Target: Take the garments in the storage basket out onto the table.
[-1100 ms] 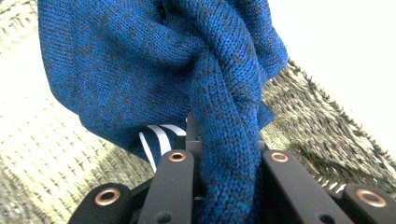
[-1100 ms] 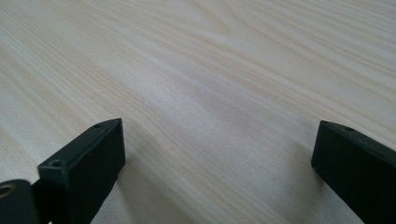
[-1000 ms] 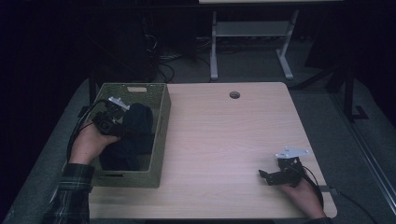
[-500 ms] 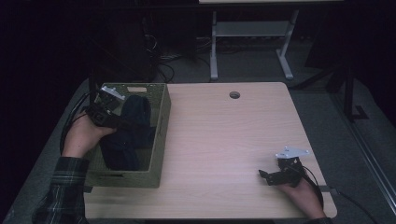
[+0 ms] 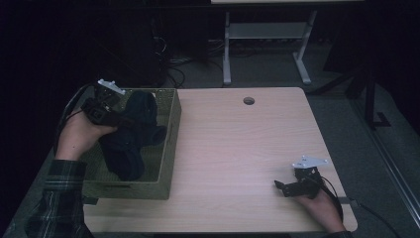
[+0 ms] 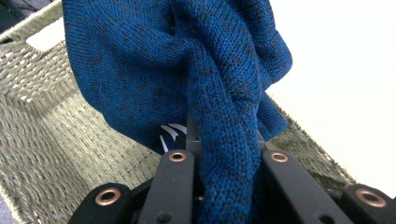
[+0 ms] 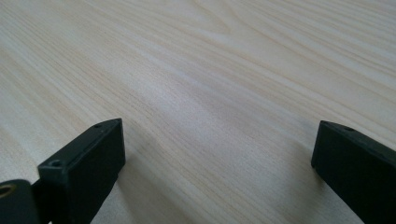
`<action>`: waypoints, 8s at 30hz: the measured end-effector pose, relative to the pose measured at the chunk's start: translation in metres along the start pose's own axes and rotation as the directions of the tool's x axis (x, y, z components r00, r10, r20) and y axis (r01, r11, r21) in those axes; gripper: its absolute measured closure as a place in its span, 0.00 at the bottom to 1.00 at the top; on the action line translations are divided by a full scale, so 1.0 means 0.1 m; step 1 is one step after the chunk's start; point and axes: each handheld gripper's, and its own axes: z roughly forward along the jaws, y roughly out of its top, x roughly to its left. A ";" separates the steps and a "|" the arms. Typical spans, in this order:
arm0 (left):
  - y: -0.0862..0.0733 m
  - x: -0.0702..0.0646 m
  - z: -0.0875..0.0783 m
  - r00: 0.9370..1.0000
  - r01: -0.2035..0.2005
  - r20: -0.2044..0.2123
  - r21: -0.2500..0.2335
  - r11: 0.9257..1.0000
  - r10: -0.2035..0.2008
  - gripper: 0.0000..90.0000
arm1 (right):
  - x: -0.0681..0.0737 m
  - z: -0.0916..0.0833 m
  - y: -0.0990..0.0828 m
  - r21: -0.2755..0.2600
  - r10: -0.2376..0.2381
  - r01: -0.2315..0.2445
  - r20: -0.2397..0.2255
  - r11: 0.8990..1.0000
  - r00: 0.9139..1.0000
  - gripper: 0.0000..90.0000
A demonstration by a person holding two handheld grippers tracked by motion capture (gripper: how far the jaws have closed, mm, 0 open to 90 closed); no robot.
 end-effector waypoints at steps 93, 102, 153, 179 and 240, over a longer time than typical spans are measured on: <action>1.59 -1.69 0.85 0.882 -0.351 0.290 -0.120 0.929 0.371 0.88 | 0.00 0.00 0.00 0.001 0.012 -0.012 0.010 1.000 1.000 0.02; 1.59 -1.85 1.09 0.873 -0.349 0.316 -0.128 0.928 0.372 0.88 | 0.00 0.00 0.00 0.001 0.011 -0.011 0.010 1.000 1.000 0.02; 1.42 -2.03 2.75 0.883 -0.339 0.354 0.023 0.940 0.310 0.80 | 0.00 0.00 0.00 -0.001 0.010 -0.010 0.010 1.000 1.000 0.02; 1.39 -1.86 2.48 0.919 -0.278 0.277 -0.054 0.959 0.282 0.37 | 0.00 0.00 0.00 0.001 0.016 -0.016 0.008 1.000 1.000 0.02; 0.06 -2.03 2.33 0.935 -0.262 0.267 0.072 0.962 0.234 1.00 | -0.04 -0.24 0.01 -0.042 -0.016 0.017 0.024 0.999 1.000 0.16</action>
